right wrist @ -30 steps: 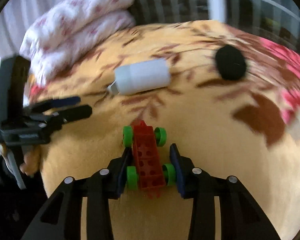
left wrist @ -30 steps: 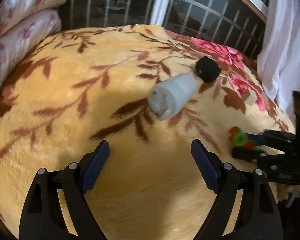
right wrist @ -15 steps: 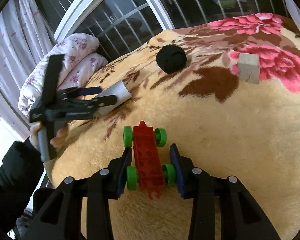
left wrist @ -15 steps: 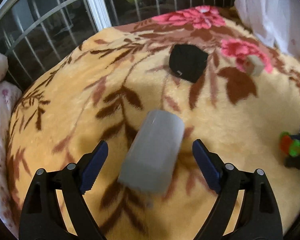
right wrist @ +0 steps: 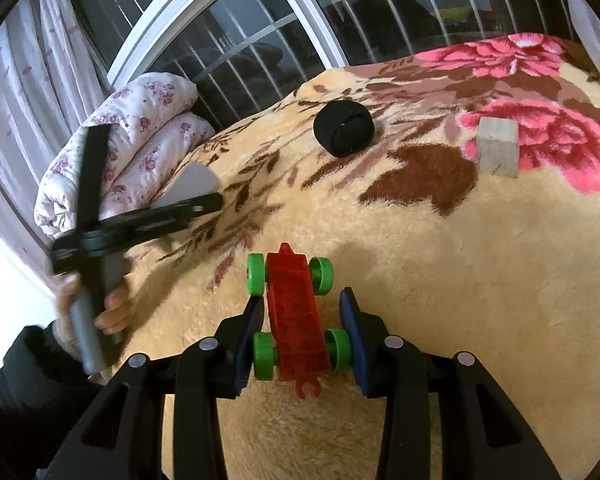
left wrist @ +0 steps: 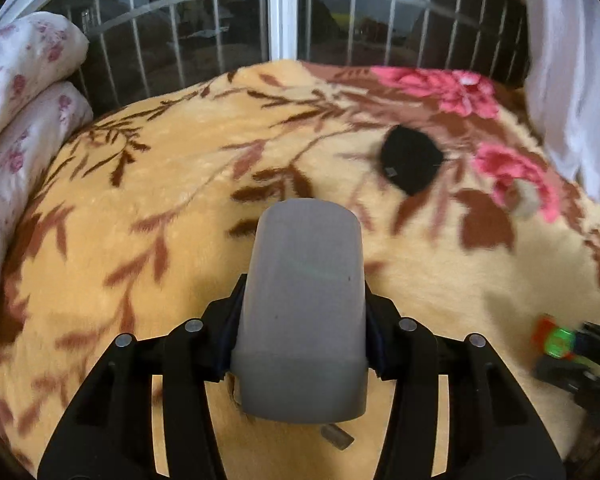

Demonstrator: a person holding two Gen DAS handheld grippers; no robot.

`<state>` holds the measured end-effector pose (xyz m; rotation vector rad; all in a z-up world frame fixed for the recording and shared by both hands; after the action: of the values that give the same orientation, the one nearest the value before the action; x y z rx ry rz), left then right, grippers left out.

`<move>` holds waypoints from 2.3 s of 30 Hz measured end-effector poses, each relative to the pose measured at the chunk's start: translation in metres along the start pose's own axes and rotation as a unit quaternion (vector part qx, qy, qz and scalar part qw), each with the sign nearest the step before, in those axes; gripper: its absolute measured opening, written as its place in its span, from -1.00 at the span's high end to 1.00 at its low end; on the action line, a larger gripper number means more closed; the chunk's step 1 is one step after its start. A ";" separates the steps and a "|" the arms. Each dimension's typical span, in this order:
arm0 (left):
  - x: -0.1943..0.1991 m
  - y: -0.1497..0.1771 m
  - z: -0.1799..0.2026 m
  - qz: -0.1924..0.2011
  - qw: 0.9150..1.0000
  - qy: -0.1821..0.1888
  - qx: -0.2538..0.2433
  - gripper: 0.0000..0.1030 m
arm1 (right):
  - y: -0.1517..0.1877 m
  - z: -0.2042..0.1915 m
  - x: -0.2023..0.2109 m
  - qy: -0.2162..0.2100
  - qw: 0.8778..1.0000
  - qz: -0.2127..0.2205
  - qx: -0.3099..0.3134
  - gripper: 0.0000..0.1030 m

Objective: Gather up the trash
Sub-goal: 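Carry the toy car and bottle with both tools over the orange bin, then open both tools to drop the car and bottle into the bin, then move both tools back over the bed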

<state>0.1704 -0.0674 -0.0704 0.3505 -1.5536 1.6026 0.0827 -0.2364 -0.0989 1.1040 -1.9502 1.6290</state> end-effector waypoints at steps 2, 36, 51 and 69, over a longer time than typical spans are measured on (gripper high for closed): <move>0.018 0.008 0.017 0.007 1.000 0.010 -0.010 0.06 | 0.003 0.000 0.004 0.004 1.000 0.004 0.005 0.24; -0.049 0.389 0.107 -0.393 0.910 0.062 -0.115 0.06 | 0.321 -0.016 -0.034 0.038 0.920 -0.357 0.155 0.24; -0.044 0.398 0.106 -0.401 0.907 0.042 -0.122 -0.42 | 0.320 -0.015 -0.033 0.038 0.921 -0.358 0.149 -0.48; -0.022 0.377 0.108 -0.357 0.926 0.045 -0.113 -0.56 | 0.278 0.012 0.035 0.055 0.948 -0.295 0.108 -0.45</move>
<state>-0.1261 -0.1226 -0.3212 0.6196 -1.3048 0.8521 -0.1470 -0.2524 -0.2593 1.4647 -1.2170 1.5344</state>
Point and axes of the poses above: each gripper's, at about its wrist camera, not at the fingertips, and x roughly against the way its jaws point, z to its right, y to its underside, the point moved 8 cm from there along -x, roughly the way its jaws point, and after that the axes turned 13 degrees about y, right-handed, at the moved point
